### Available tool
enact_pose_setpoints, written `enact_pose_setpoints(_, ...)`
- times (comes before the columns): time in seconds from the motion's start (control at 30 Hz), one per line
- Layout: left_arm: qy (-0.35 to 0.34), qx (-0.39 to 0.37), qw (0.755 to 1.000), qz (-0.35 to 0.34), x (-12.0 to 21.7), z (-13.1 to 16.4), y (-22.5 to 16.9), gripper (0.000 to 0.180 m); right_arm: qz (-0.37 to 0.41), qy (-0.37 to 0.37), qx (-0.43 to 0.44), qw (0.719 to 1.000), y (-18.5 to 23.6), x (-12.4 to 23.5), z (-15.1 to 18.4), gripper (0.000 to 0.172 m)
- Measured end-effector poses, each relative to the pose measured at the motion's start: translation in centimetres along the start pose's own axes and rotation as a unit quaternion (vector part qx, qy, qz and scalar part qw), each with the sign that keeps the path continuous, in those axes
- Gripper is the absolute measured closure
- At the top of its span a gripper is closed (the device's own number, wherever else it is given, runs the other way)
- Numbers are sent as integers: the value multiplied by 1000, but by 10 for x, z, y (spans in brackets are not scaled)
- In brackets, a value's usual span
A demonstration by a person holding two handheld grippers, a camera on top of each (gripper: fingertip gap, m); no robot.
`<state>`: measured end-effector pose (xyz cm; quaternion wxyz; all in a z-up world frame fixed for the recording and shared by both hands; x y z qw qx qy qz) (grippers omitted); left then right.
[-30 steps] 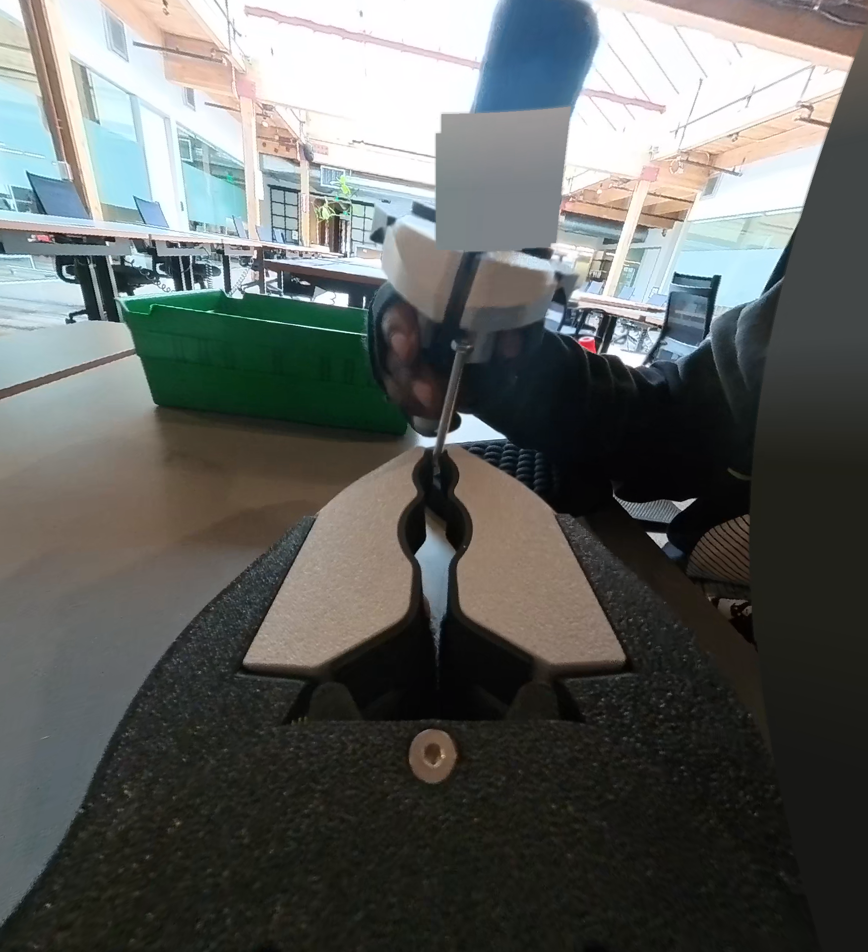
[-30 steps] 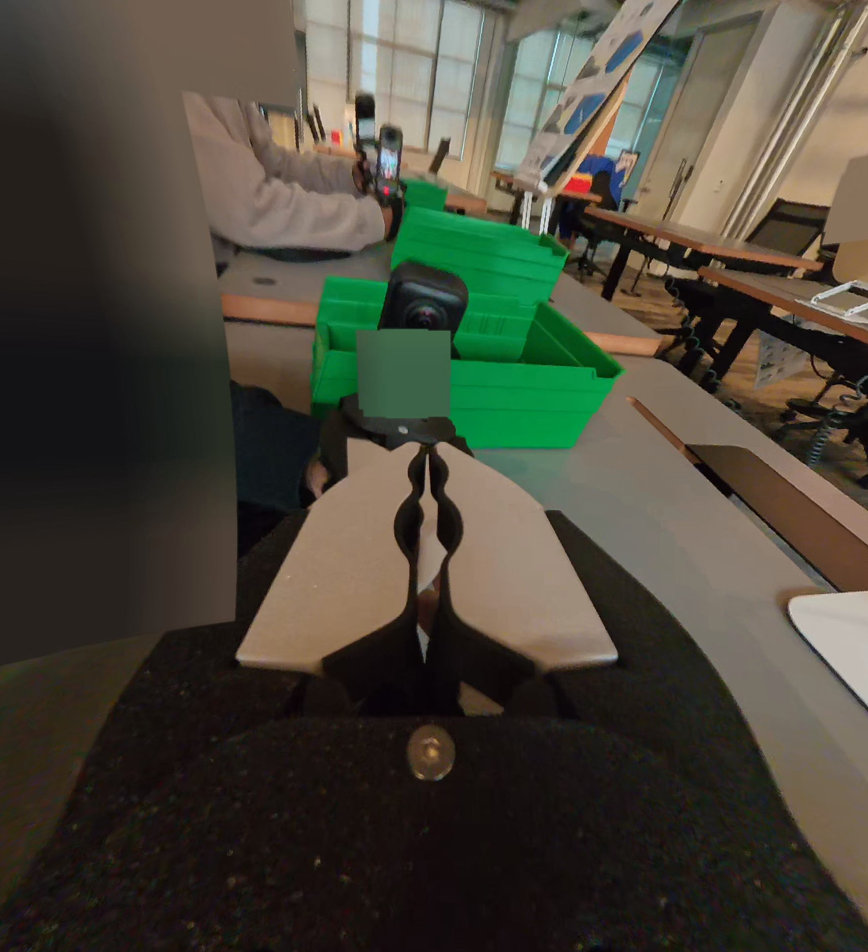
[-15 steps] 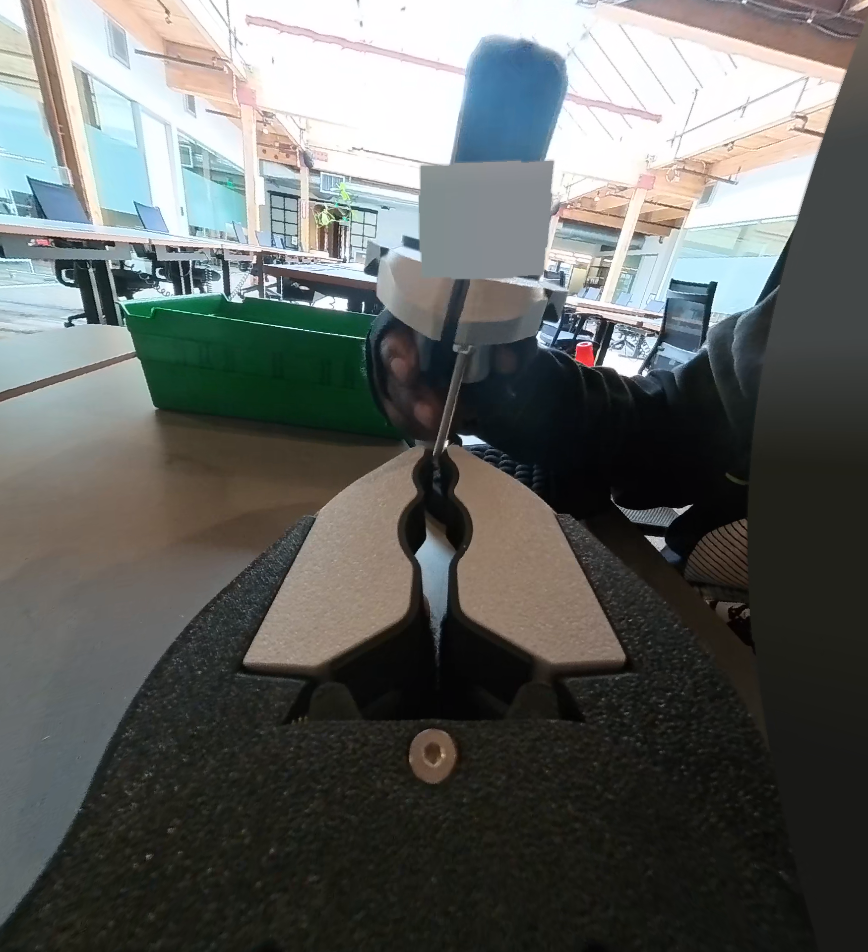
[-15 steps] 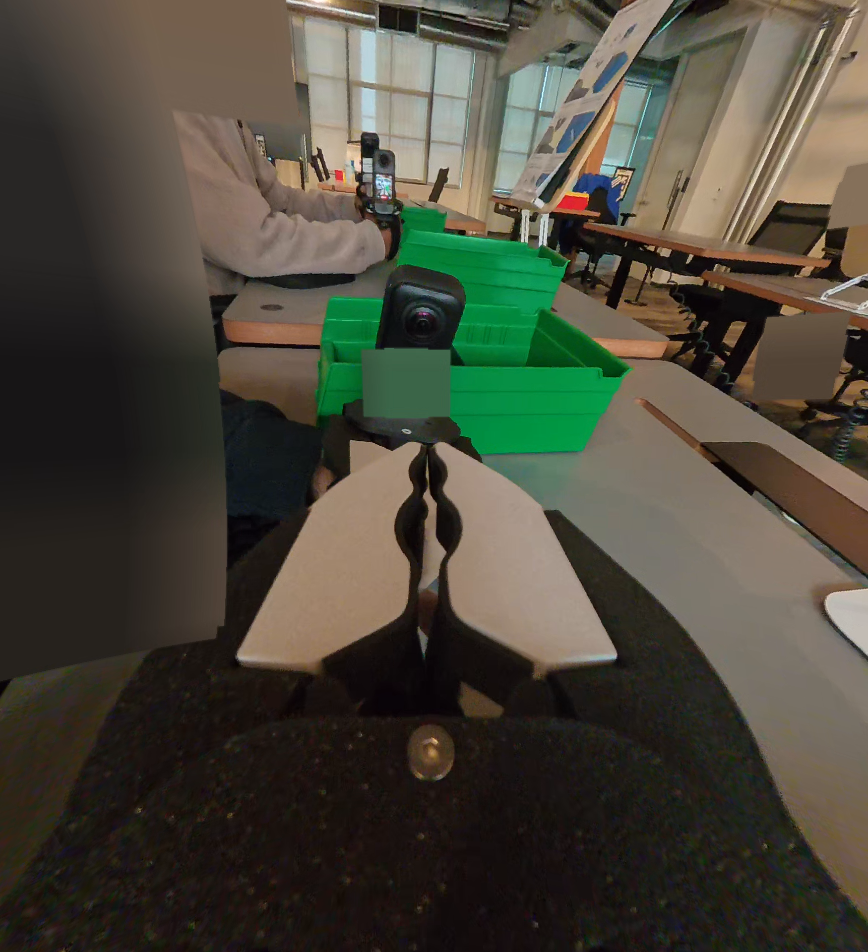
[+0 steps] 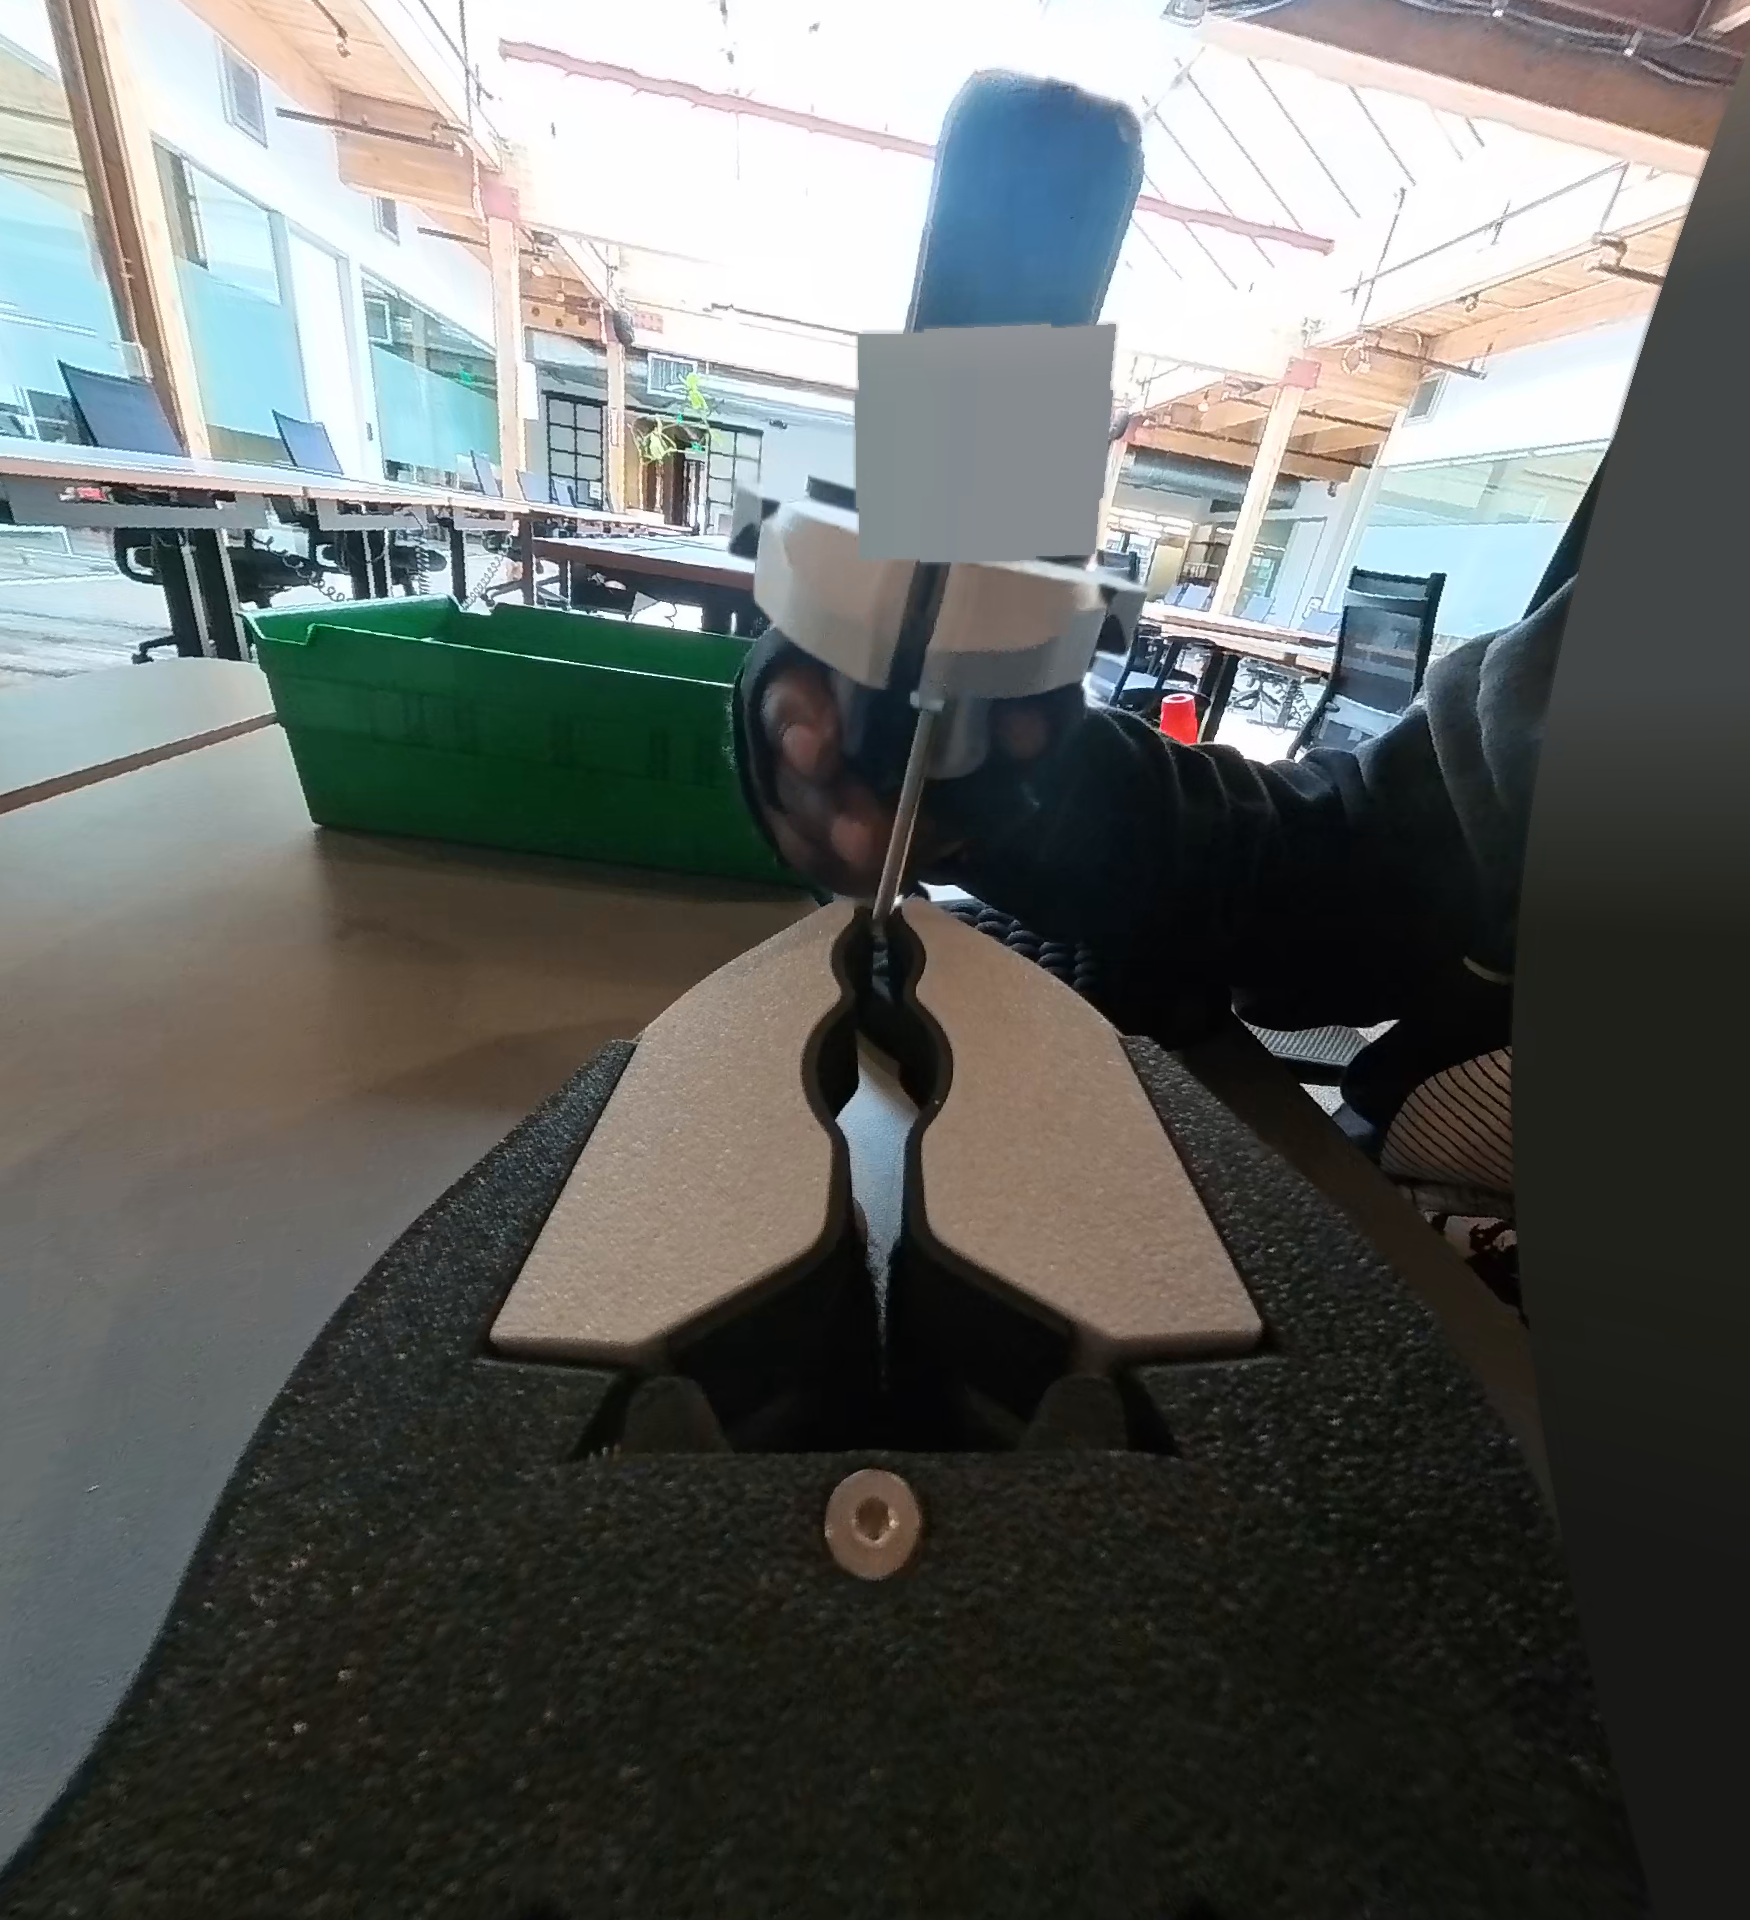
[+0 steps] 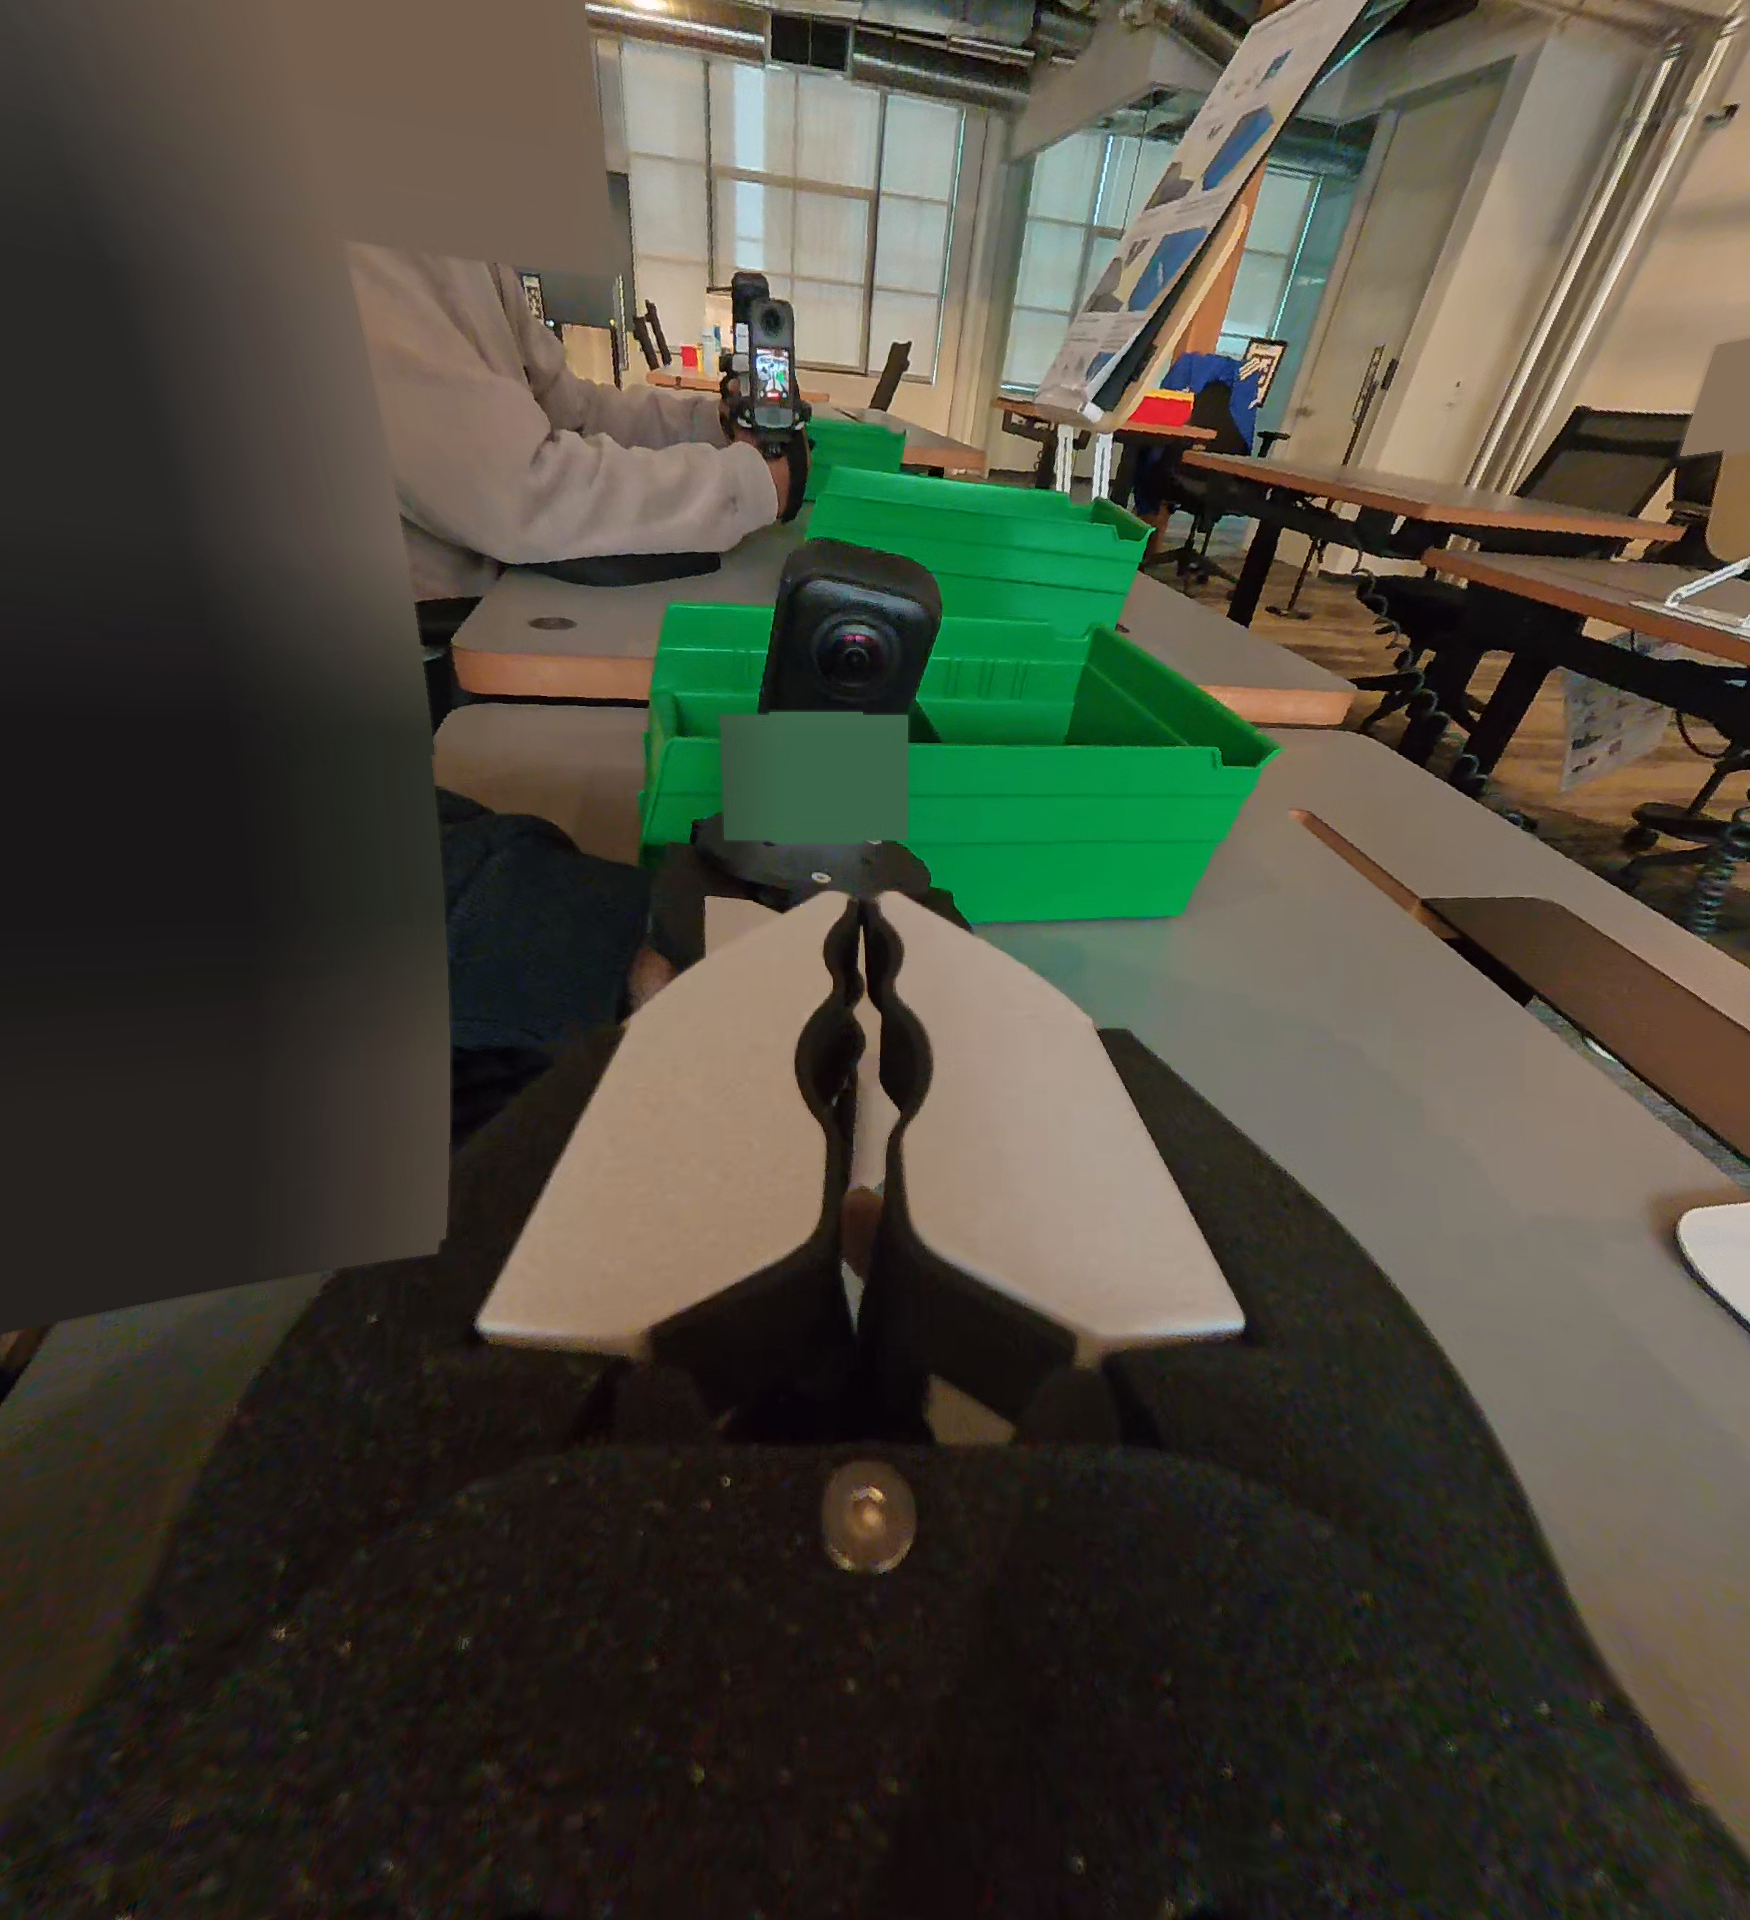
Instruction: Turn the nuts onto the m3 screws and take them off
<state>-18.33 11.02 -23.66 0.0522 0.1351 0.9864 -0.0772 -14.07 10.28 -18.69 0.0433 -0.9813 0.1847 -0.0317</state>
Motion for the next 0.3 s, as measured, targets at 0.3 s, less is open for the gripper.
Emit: enact_pose_setpoints(0.3,7,-1,1000,-1,-1,1,0,179,-3,-2,3,1000,1,1,1,172)
Point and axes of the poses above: each gripper's, where its closed fingertips meet, x back along the fingers, z out of its underside, y = z × x across the jaws, the point moved 4 cm from there along x, back along the fingers, and after that the axes turned 4 degrees about z, right-handed, at the moved point
